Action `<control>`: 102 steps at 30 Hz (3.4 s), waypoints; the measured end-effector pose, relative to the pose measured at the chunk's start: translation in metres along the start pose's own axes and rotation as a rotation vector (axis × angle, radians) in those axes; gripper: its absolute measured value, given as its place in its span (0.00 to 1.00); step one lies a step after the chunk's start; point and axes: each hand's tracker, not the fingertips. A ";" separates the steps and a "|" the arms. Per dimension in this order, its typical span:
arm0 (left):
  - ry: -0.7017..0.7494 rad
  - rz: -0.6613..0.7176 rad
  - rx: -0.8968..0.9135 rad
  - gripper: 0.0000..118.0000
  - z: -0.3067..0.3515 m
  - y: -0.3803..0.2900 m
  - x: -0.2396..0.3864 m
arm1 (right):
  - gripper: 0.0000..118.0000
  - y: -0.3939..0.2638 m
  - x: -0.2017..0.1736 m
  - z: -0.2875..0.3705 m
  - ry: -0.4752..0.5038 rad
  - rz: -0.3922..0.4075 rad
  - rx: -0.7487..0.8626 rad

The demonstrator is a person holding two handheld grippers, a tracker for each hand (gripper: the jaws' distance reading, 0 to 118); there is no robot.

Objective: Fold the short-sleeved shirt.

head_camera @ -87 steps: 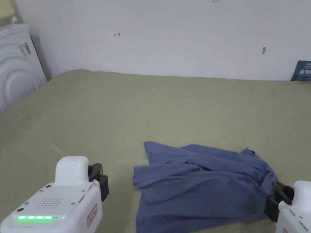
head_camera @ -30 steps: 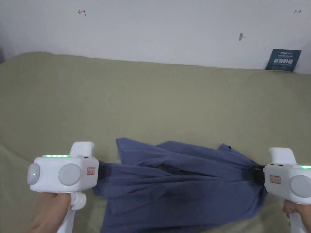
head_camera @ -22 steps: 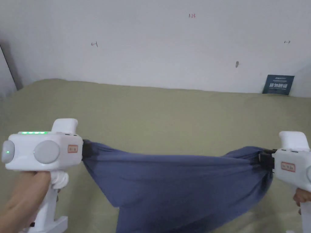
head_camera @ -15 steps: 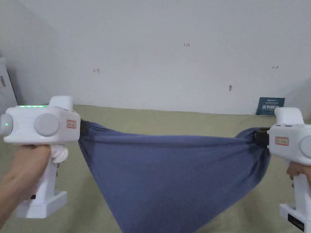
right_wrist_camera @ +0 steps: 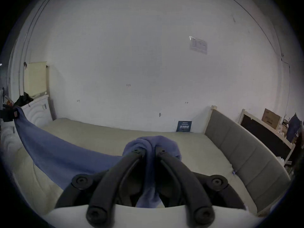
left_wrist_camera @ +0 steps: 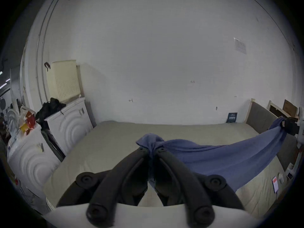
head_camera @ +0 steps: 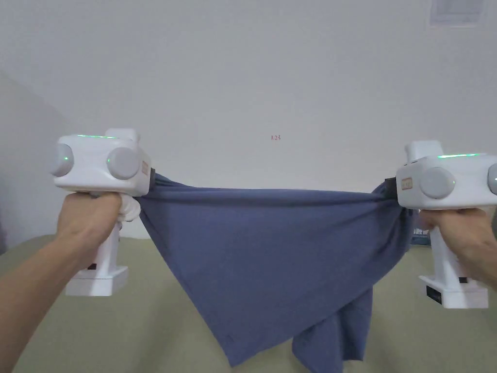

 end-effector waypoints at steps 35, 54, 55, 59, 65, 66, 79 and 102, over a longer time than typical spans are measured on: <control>-0.182 -0.021 -0.445 0.05 0.039 -0.352 -0.021 | 0.10 -0.373 0.024 0.100 0.052 -0.139 -0.464; -0.216 0.028 -0.534 0.09 0.075 -0.418 -0.041 | 0.35 -0.416 0.022 0.152 0.036 -0.213 -0.541; -0.228 0.029 -0.518 0.27 0.077 -0.417 -0.042 | 0.64 -0.411 0.020 0.157 0.033 -0.205 -0.534; -0.209 0.022 -0.478 1.00 0.099 -0.412 -0.040 | 0.92 -0.396 0.012 0.183 0.048 -0.145 -0.402; -0.132 -0.026 -0.415 0.76 0.131 -0.413 -0.040 | 0.73 -0.388 -0.027 0.212 0.092 -0.087 -0.284; -0.132 -0.034 -0.421 0.49 0.133 -0.416 -0.042 | 0.44 -0.395 -0.036 0.210 0.086 -0.070 -0.276; -0.216 0.101 -0.544 0.89 0.098 -0.409 -0.060 | 0.05 -0.419 -0.076 0.204 0.173 -0.054 -0.341; -0.243 0.066 -0.640 0.02 0.052 -0.416 -0.037 | 0.05 -0.296 -0.019 -0.050 0.145 0.040 -0.473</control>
